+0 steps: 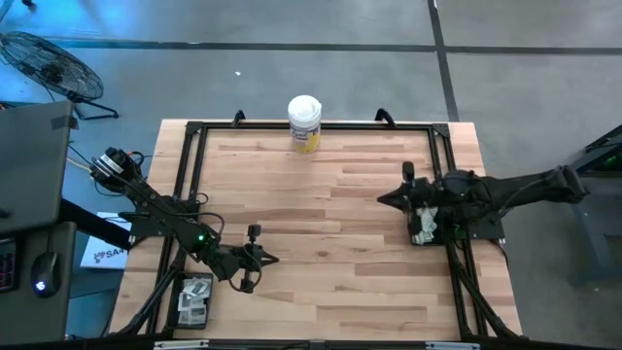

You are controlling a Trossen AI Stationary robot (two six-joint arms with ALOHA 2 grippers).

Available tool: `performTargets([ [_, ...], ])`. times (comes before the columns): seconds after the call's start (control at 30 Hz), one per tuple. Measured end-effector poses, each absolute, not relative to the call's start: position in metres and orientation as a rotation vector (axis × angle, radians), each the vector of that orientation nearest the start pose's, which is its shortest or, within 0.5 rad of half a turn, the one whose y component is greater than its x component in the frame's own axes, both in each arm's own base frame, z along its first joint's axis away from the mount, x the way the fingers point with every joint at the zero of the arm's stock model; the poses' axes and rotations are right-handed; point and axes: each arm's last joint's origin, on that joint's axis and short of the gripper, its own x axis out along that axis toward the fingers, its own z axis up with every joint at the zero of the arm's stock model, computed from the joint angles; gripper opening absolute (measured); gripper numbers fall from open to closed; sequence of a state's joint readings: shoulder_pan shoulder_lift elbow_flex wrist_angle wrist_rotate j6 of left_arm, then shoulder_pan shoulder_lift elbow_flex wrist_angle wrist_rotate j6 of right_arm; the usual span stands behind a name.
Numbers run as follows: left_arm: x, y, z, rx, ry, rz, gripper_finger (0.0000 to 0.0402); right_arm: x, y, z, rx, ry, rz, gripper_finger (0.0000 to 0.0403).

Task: Pick & Place First Aid Supplies
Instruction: Return to Home Position

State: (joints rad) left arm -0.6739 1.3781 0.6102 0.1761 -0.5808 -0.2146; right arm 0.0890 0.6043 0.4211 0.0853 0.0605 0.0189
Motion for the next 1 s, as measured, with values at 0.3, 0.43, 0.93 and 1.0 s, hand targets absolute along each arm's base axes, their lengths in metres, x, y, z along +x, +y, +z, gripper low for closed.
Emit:
performTargets([
  [0.3, 0.216, -0.152, 0.184, 0.138, 0.485, -0.038, 0.0003, 0.106, 0.013, 0.252, 0.026, -0.101, 0.082, 0.0001],
  [0.43, 0.216, -0.152, 0.184, 0.138, 0.485, -0.038, 0.0003, 0.087, 0.010, 0.251, 0.022, -0.217, 0.082, 0.0002],
  [0.93, 0.216, -0.152, 0.184, 0.140, 0.482, -0.029, 0.0003, 0.094, 0.011, 0.189, 0.067, -0.201, 0.112, 0.0001],
  [1.0, 0.216, -0.152, 0.185, 0.134, 0.480, -0.027, 0.0003, 0.095, 0.012, 0.184, 0.066, -0.187, 0.131, 0.0001],
])
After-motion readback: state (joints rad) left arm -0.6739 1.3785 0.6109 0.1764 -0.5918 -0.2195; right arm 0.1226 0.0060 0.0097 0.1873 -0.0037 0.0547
